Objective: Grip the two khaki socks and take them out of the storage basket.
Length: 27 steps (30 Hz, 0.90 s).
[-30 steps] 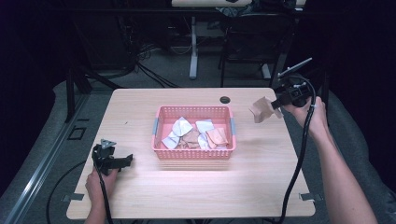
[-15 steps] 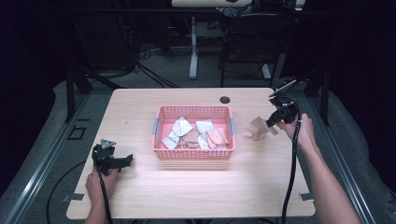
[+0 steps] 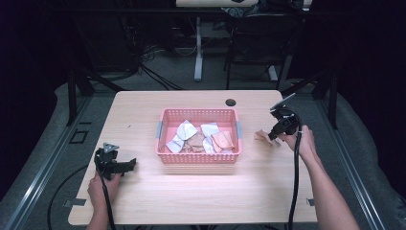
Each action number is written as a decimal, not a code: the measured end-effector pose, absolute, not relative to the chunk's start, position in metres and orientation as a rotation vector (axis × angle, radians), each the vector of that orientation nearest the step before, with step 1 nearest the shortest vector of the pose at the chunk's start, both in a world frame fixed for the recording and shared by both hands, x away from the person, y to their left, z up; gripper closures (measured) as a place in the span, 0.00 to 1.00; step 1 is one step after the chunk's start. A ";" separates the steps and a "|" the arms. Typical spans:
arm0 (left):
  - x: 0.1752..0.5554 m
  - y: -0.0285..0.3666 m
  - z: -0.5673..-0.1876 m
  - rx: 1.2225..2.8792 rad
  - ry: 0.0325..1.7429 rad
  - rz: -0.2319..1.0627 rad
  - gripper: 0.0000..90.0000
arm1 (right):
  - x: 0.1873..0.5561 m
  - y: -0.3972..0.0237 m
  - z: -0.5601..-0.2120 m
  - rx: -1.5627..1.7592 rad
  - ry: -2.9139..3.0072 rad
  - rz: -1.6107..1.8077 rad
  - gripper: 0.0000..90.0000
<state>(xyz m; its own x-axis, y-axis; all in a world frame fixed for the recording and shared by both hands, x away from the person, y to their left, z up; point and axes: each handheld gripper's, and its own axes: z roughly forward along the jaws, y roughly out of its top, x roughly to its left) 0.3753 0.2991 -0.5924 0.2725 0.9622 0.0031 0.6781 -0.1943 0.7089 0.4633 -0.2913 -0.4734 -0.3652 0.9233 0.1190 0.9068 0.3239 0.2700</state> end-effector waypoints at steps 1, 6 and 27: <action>0.375 0.299 -0.592 1.951 1.473 0.616 0.00 | 0.463 -0.291 -0.473 1.737 2.510 0.452 0.93; 0.375 0.299 -0.592 1.951 1.473 0.616 0.00 | 0.462 -0.292 -0.476 1.735 2.522 0.480 0.77; 0.375 0.299 -0.592 1.950 1.474 0.616 0.00 | 0.453 -0.262 -0.429 1.592 2.526 0.679 0.17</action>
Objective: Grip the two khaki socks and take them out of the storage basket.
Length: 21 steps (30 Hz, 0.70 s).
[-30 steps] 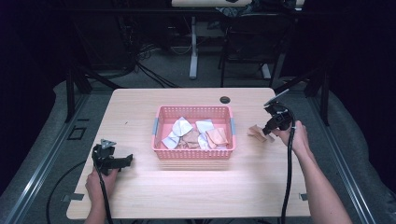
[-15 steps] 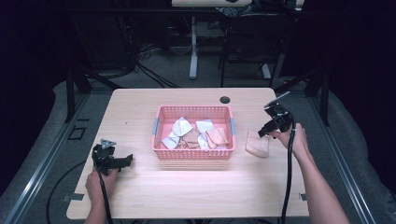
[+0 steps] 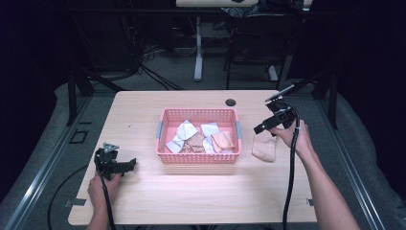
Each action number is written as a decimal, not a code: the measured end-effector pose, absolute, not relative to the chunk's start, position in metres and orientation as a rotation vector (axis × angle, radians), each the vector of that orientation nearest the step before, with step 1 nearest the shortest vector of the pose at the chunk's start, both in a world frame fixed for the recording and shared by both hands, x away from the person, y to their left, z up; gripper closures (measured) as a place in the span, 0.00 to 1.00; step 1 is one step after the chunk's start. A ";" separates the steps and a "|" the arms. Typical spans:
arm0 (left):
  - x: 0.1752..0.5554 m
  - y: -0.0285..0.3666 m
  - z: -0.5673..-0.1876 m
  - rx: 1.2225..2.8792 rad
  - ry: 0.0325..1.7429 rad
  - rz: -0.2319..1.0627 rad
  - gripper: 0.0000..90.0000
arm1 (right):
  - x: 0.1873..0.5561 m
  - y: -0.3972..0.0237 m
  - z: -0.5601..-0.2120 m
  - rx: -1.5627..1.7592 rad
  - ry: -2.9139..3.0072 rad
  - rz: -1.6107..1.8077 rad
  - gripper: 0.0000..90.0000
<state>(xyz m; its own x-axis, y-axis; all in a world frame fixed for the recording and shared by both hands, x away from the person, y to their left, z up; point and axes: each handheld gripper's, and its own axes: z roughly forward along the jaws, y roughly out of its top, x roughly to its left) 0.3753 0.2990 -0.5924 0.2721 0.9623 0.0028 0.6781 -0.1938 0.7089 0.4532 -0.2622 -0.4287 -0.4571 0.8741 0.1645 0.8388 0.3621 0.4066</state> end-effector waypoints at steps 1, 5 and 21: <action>0.375 0.299 -0.592 1.950 1.474 0.616 0.00 | 0.453 -0.260 -0.427 1.583 2.528 0.681 0.17; 0.375 0.299 -0.592 1.951 1.474 0.615 0.00 | 0.454 -0.243 -0.418 1.527 2.549 0.717 0.16; 0.375 0.299 -0.592 1.951 1.474 0.615 0.00 | 0.463 -0.183 -0.412 1.390 2.619 0.764 0.16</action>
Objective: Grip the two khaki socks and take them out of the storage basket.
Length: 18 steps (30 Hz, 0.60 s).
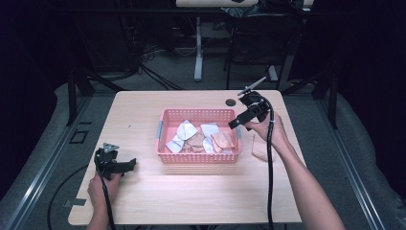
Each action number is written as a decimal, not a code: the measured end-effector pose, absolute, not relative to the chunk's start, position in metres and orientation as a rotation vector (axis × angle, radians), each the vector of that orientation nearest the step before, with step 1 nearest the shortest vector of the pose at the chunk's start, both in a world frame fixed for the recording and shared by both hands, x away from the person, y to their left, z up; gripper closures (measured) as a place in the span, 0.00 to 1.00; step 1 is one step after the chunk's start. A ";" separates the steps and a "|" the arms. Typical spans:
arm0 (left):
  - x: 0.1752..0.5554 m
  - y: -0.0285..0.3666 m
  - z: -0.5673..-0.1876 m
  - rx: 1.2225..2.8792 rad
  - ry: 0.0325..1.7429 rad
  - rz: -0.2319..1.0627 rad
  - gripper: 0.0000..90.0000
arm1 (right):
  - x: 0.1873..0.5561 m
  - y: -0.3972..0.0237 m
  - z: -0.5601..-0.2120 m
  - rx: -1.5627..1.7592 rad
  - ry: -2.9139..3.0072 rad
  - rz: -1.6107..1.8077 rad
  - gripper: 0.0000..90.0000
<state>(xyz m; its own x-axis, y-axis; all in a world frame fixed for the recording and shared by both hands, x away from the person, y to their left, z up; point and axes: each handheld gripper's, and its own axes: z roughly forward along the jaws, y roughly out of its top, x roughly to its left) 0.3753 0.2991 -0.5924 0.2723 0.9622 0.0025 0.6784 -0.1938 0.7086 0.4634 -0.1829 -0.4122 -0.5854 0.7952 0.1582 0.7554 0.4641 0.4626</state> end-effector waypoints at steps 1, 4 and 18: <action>0.375 0.299 -0.592 1.951 1.474 0.615 0.00 | 0.464 -0.179 -0.413 1.385 2.624 0.764 0.16; 0.375 0.299 -0.592 1.951 1.474 0.615 0.00 | 0.466 -0.169 -0.415 1.372 2.642 0.761 0.16; 0.375 0.299 -0.592 1.950 1.474 0.615 0.00 | 0.473 -0.137 -0.431 1.347 2.699 0.708 0.17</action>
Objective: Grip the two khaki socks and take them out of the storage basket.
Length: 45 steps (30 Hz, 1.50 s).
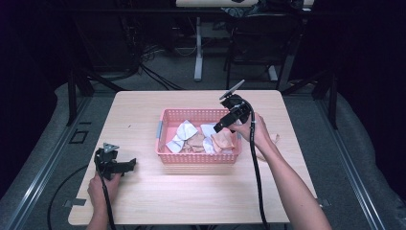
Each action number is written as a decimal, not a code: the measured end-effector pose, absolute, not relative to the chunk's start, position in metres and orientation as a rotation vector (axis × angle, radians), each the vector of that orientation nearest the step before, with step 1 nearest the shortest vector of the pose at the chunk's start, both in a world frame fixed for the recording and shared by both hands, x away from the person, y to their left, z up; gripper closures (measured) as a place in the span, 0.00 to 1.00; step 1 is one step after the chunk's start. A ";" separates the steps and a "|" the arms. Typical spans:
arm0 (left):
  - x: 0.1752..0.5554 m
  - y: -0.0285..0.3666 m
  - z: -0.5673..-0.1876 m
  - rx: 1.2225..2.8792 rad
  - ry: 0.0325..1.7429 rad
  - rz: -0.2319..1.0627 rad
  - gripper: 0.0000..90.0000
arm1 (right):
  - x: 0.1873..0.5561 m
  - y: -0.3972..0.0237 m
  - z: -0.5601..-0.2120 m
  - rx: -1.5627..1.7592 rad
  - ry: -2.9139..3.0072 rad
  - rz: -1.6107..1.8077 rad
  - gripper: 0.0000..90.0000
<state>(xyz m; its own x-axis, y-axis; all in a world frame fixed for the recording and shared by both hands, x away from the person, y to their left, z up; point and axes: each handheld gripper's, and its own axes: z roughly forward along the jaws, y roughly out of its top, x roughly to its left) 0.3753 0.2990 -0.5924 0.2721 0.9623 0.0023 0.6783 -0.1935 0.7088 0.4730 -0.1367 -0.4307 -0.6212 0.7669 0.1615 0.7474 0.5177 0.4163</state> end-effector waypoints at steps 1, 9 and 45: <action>0.375 0.299 -0.592 1.950 1.474 0.616 0.00 | 0.474 -0.136 -0.432 1.339 2.704 0.703 0.17; 0.375 0.299 -0.593 1.944 1.476 0.616 0.00 | 0.478 -0.124 -0.443 1.346 2.727 0.646 0.17; 0.375 0.299 -0.592 1.952 1.474 0.613 0.00 | 0.494 -0.089 -0.501 1.384 2.720 0.327 0.46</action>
